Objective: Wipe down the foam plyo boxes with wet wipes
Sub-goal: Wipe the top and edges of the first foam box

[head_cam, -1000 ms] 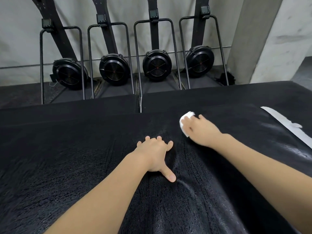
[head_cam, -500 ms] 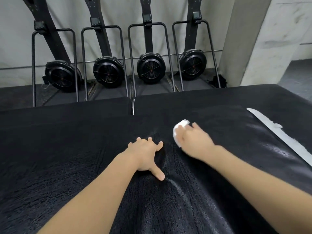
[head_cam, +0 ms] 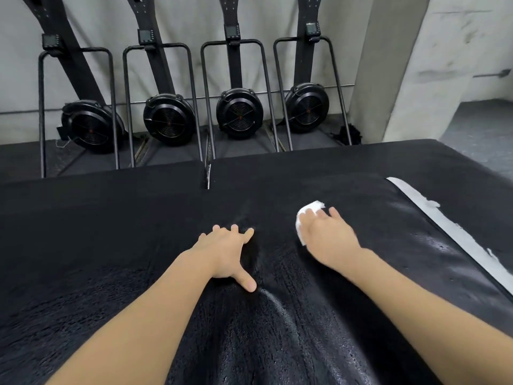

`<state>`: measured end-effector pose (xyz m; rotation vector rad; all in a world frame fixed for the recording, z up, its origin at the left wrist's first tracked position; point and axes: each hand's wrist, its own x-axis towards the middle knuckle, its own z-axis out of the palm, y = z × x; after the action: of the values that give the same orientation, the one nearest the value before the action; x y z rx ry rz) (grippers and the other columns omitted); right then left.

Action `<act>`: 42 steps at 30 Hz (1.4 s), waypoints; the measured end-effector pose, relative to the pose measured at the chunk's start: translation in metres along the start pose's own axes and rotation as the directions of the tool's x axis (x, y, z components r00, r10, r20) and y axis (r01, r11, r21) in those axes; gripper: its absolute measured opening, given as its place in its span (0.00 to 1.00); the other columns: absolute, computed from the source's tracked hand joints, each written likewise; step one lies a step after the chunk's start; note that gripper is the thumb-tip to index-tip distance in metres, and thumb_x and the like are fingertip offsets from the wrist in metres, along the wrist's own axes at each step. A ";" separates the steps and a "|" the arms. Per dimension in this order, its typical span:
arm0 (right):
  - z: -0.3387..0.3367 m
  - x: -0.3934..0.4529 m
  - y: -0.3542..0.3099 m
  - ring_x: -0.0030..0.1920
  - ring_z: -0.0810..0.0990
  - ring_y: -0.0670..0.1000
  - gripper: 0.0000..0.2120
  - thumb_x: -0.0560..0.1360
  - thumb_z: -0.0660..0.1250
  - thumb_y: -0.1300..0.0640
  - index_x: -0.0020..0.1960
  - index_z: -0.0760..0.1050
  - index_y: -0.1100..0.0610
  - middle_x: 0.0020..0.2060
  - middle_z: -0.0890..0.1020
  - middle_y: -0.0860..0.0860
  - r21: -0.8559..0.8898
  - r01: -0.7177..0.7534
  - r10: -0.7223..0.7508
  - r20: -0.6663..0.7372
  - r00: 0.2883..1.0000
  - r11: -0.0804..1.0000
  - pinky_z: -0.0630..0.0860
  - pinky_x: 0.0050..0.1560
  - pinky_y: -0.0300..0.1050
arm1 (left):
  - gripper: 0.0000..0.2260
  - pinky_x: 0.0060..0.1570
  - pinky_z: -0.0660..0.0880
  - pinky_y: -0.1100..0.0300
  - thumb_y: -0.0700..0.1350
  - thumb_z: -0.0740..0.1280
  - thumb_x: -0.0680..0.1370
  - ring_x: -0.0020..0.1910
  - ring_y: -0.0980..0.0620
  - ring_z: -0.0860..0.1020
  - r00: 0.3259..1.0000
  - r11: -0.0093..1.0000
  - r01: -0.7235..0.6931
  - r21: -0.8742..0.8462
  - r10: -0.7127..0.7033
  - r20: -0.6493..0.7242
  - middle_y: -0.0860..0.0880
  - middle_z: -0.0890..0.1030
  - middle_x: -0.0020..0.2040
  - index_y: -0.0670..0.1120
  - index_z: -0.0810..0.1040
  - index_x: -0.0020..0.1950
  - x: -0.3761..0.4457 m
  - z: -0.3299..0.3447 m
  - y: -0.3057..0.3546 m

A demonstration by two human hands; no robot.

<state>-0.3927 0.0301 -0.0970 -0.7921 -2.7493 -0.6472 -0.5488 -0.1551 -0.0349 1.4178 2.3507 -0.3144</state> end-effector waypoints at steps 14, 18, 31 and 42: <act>-0.013 -0.047 0.035 0.48 0.82 0.56 0.15 0.78 0.57 0.64 0.62 0.74 0.61 0.57 0.78 0.59 0.099 -0.084 0.084 -0.003 0.996 0.992 0.74 0.61 0.63 | 0.47 0.61 0.72 0.47 0.63 0.74 0.72 0.72 0.42 0.67 0.995 0.999 0.038 -0.033 -0.041 -0.088 0.46 0.67 0.74 0.53 0.52 0.82 -0.021 0.011 0.015; -0.021 -0.058 0.011 0.36 0.81 0.60 0.17 0.66 0.67 0.66 0.54 0.72 0.66 0.46 0.79 0.64 0.080 -0.009 0.016 -0.080 0.997 0.997 0.81 0.47 0.59 | 0.37 0.65 0.72 0.49 0.61 0.70 0.77 0.71 0.44 0.68 0.994 0.990 0.044 -0.135 -0.057 -0.098 0.47 0.67 0.74 0.59 0.56 0.82 -0.037 0.020 0.015; -0.044 -0.114 0.016 0.42 0.83 0.55 0.15 0.75 0.62 0.61 0.60 0.78 0.61 0.57 0.79 0.61 0.136 -0.054 0.069 -0.110 0.991 0.989 0.77 0.55 0.66 | 0.44 0.74 0.60 0.40 0.62 0.72 0.74 0.78 0.42 0.58 0.994 0.999 -0.043 -0.021 0.044 0.096 0.47 0.60 0.80 0.53 0.54 0.83 -0.103 0.029 0.034; -0.077 -0.187 -0.087 0.61 0.77 0.52 0.21 0.76 0.67 0.53 0.67 0.72 0.55 0.63 0.76 0.51 0.320 0.411 -0.353 -0.225 0.908 0.854 0.73 0.67 0.55 | 0.62 0.74 0.50 0.29 0.65 0.79 0.65 0.80 0.35 0.41 0.996 1.000 -0.003 0.017 0.001 0.090 0.45 0.43 0.83 0.50 0.39 0.83 -0.106 0.056 0.043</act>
<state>-0.2785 -0.1570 -0.1177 -0.1011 -2.7699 -0.2317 -0.4551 -0.2410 -0.0400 1.3842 2.2794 -0.3906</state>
